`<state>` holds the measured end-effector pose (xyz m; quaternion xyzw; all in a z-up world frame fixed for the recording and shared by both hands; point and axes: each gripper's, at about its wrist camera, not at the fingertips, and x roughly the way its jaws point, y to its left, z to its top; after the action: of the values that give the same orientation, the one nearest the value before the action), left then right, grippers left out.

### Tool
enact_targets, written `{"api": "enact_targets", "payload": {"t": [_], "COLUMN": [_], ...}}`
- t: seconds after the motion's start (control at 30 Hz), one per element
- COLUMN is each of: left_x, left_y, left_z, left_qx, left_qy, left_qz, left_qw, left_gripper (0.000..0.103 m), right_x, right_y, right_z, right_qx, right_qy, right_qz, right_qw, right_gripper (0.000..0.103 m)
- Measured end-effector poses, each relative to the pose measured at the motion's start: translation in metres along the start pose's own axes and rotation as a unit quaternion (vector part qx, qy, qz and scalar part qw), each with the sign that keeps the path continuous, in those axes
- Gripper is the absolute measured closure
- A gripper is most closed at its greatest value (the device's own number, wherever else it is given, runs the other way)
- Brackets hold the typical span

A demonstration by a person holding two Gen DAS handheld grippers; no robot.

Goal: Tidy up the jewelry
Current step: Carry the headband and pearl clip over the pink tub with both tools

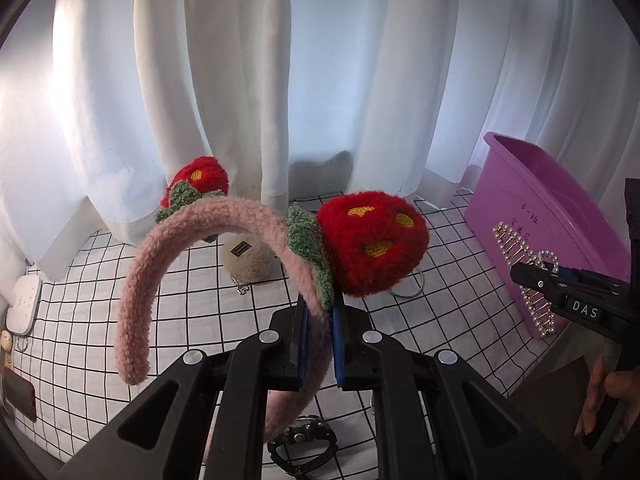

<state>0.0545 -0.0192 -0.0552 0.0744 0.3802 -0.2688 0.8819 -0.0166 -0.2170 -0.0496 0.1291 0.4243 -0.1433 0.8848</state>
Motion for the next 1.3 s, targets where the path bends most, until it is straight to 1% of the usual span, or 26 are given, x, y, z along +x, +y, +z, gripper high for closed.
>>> {"api": "enact_targets", "payload": {"t": [0.17, 0.3, 0.4, 0.53, 0.6, 0.77, 0.87, 0.97, 1.17, 1.27, 1.3], "left_x": [-0.009, -0.010, -0.008, 0.002, 0.010, 0.044, 0.062, 0.078, 0.091, 0.102, 0.103], "left_y": [-0.054, -0.107, -0.153, -0.215, -0.243, -0.303, -0.327, -0.343, -0.366, -0.371, -0.370], "left_z": [0.026, 0.050, 0.067, 0.081, 0.087, 0.095, 0.103, 0.105, 0.106, 0.108, 0.108], "left_qx": [0.033, 0.063, 0.085, 0.122, 0.131, 0.160, 0.164, 0.167, 0.175, 0.175, 0.174], "left_qy": [-0.024, -0.037, -0.040, -0.041, -0.035, -0.014, 0.002, 0.017, 0.034, 0.044, 0.046], "left_qz": [-0.045, -0.095, -0.139, -0.171, -0.188, -0.196, -0.205, -0.204, -0.198, -0.192, -0.189], "left_qw": [0.9982, 0.9928, 0.9858, 0.9769, 0.9728, 0.9673, 0.9650, 0.9645, 0.9639, 0.9649, 0.9654], "left_gripper": [0.093, 0.093, 0.093, 0.093, 0.093, 0.093, 0.093, 0.093, 0.093, 0.091, 0.088], "right_x": [-0.046, -0.082, -0.097, -0.103, -0.101, -0.091, -0.080, -0.068, -0.049, -0.042, -0.043], "right_y": [-0.040, -0.081, -0.118, -0.165, -0.187, -0.227, -0.244, -0.257, -0.272, -0.274, -0.270], "right_z": [0.019, 0.032, 0.037, 0.036, 0.035, 0.034, 0.031, 0.029, 0.041, 0.042, 0.042], "right_qx": [0.025, 0.042, 0.059, 0.082, 0.093, 0.115, 0.122, 0.131, 0.139, 0.135, 0.133], "right_qy": [-0.043, -0.079, -0.088, -0.092, -0.086, -0.070, -0.061, -0.050, -0.033, -0.022, -0.021], "right_qz": [-0.016, -0.043, -0.061, -0.084, -0.090, -0.092, -0.092, -0.088, -0.088, -0.094, -0.095], "right_qw": [0.999, 0.995, 0.993, 0.989, 0.988, 0.987, 0.986, 0.986, 0.986, 0.986, 0.986], "right_gripper": [0.061, 0.061, 0.061, 0.061, 0.061, 0.061, 0.061, 0.061, 0.061, 0.061, 0.061]}}
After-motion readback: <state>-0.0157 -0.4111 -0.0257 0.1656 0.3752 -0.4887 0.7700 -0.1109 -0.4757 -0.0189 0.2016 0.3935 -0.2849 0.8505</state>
